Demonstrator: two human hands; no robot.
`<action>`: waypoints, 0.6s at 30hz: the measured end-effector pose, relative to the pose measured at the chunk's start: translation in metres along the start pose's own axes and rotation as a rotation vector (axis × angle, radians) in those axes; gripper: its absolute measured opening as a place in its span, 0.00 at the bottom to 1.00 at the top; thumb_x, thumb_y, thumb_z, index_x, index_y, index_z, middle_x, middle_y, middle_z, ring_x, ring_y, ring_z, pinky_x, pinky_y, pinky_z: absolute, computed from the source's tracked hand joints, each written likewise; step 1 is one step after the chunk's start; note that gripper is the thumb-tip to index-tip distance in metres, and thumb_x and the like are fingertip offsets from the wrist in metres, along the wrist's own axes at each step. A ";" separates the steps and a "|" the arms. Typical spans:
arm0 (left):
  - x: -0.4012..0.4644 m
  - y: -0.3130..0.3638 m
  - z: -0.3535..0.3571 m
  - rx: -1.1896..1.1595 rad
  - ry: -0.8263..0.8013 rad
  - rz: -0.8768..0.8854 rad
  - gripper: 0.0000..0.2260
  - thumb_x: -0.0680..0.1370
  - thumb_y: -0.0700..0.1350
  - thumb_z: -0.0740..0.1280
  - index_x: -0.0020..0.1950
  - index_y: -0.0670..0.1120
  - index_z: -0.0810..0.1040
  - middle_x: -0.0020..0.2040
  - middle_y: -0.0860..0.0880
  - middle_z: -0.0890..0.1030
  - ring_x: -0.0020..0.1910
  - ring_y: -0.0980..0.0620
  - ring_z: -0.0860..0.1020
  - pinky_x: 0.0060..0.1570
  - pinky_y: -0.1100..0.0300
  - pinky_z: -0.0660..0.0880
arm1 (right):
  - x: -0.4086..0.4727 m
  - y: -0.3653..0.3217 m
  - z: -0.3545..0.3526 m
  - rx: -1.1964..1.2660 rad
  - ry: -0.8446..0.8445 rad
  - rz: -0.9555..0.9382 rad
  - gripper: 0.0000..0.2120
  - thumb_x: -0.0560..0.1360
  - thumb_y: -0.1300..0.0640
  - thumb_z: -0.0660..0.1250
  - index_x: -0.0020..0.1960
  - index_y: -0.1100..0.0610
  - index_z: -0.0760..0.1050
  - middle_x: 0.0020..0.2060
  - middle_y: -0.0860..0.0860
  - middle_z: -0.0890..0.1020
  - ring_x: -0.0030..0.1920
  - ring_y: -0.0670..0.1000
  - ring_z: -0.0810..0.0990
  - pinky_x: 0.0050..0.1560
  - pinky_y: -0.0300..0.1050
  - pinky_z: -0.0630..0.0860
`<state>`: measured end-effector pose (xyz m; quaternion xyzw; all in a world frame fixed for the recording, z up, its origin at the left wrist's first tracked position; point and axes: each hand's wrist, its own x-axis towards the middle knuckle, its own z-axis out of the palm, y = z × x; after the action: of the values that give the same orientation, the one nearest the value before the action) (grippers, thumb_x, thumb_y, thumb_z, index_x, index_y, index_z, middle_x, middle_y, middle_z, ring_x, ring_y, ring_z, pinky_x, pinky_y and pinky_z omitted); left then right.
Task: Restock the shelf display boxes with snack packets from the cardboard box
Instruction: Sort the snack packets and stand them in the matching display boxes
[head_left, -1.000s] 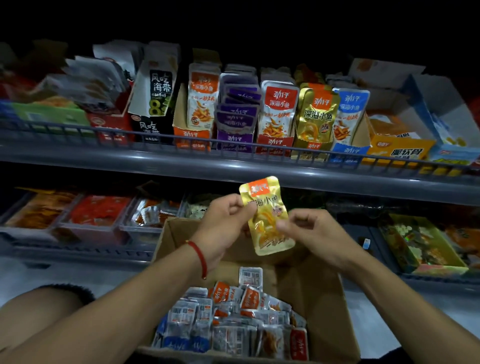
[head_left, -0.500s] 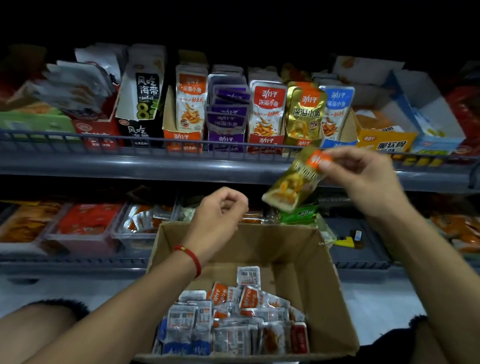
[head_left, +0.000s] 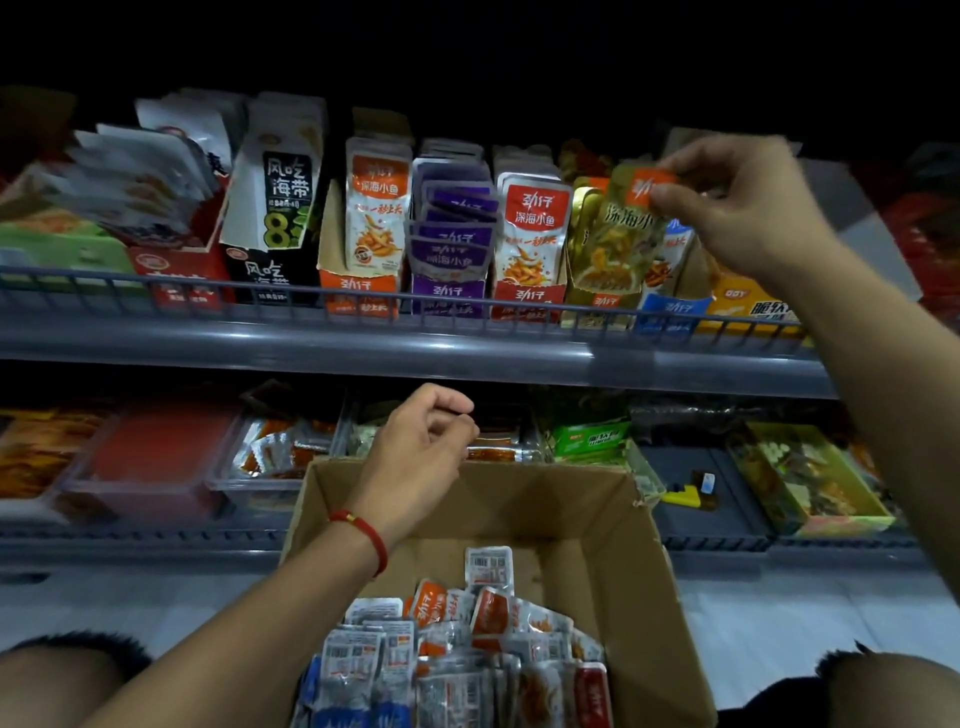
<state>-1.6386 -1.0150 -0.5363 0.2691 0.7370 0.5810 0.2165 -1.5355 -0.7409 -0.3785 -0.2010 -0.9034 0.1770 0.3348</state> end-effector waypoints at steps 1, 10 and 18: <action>0.000 -0.001 0.000 0.012 -0.003 0.003 0.05 0.81 0.45 0.66 0.53 0.55 0.77 0.47 0.51 0.84 0.46 0.50 0.82 0.49 0.43 0.82 | 0.001 0.003 0.004 -0.017 -0.023 0.008 0.13 0.80 0.53 0.68 0.64 0.53 0.77 0.57 0.48 0.80 0.58 0.46 0.78 0.61 0.46 0.76; 0.002 -0.013 -0.002 0.166 -0.055 0.009 0.07 0.81 0.45 0.66 0.55 0.57 0.74 0.50 0.54 0.81 0.48 0.55 0.81 0.49 0.52 0.82 | -0.012 0.016 0.026 -0.254 0.151 -0.138 0.20 0.79 0.51 0.71 0.70 0.51 0.76 0.65 0.54 0.74 0.56 0.44 0.71 0.56 0.40 0.70; 0.002 -0.043 0.008 0.433 -0.295 -0.128 0.05 0.79 0.41 0.68 0.50 0.51 0.79 0.47 0.53 0.80 0.47 0.55 0.79 0.40 0.67 0.72 | -0.108 0.002 0.063 -0.071 0.034 -0.254 0.10 0.79 0.61 0.66 0.60 0.57 0.78 0.54 0.51 0.78 0.47 0.42 0.72 0.49 0.33 0.72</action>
<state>-1.6407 -1.0154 -0.5800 0.3438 0.8201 0.3494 0.2953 -1.5022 -0.8031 -0.4817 -0.0997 -0.9215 0.0977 0.3625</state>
